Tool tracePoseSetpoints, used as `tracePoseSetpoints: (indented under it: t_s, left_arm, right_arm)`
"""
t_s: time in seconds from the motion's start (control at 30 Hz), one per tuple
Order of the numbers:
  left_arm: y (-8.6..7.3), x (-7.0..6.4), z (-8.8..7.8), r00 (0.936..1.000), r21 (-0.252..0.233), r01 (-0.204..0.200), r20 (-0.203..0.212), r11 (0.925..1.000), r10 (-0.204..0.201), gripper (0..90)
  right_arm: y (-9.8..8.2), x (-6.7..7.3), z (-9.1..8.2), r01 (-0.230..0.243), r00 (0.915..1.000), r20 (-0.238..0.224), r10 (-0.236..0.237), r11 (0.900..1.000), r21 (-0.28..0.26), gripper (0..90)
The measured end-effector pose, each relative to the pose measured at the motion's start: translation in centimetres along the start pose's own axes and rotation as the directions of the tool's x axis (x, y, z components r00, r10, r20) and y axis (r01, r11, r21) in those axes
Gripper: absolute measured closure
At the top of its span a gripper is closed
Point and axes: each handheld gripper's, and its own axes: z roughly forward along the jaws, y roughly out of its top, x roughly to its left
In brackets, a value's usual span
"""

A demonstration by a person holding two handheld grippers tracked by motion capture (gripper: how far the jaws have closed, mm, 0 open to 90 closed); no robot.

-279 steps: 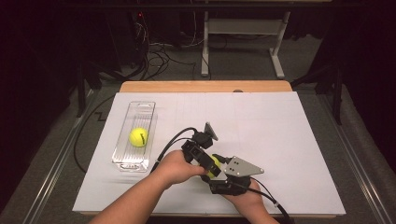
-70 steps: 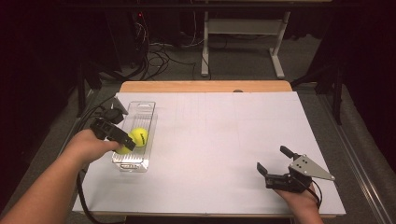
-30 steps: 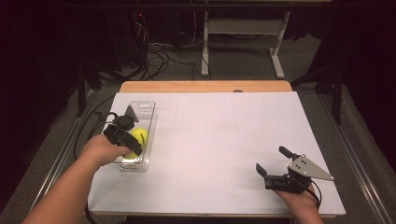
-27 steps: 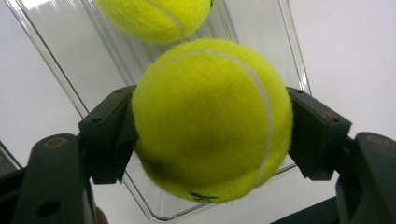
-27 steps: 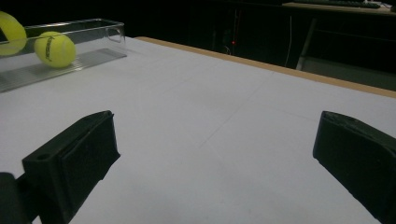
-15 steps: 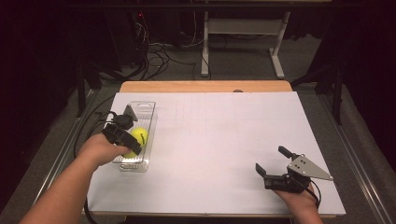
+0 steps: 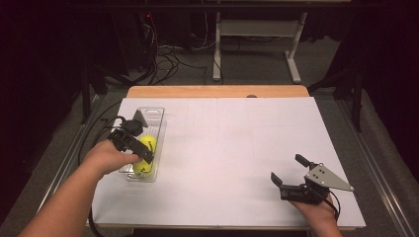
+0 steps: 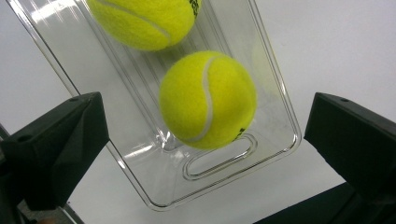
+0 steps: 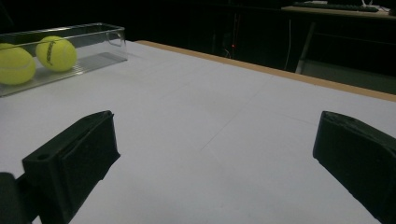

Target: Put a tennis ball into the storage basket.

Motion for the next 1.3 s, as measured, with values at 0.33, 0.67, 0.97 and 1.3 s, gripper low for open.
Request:
tracePoseSetpoints:
  t_s: [0.33,0.67,0.97,1.3]
  left_arm:
    - [-0.1,-0.3,0.3,0.9999,-0.052,0.004,0.015,0.9987,-0.003,0.7]
    - [-0.2,-2.6,0.3,0.9977,-0.107,-0.062,0.021,0.9923,0.065,0.7]
    - [0.4,-6.0,0.7,0.9879,-0.088,-0.147,0.037,0.9853,0.15,0.7]
    - [1.9,-9.6,1.2,0.9765,-0.029,-0.207,0.055,0.9779,0.208,0.7]
  right_arm:
    - [0.0,0.0,0.0,0.002,1.0,-0.002,-0.002,1.0,0.0,0.2]
    - [0.0,0.0,0.0,0.001,1.0,-0.002,-0.001,1.0,0.0,0.2]
    - [0.0,0.1,0.0,-0.001,1.0,-0.001,0.001,1.0,0.0,0.2]
    - [0.0,0.2,-0.1,0.004,1.0,0.0,-0.004,1.0,-0.002,0.2]
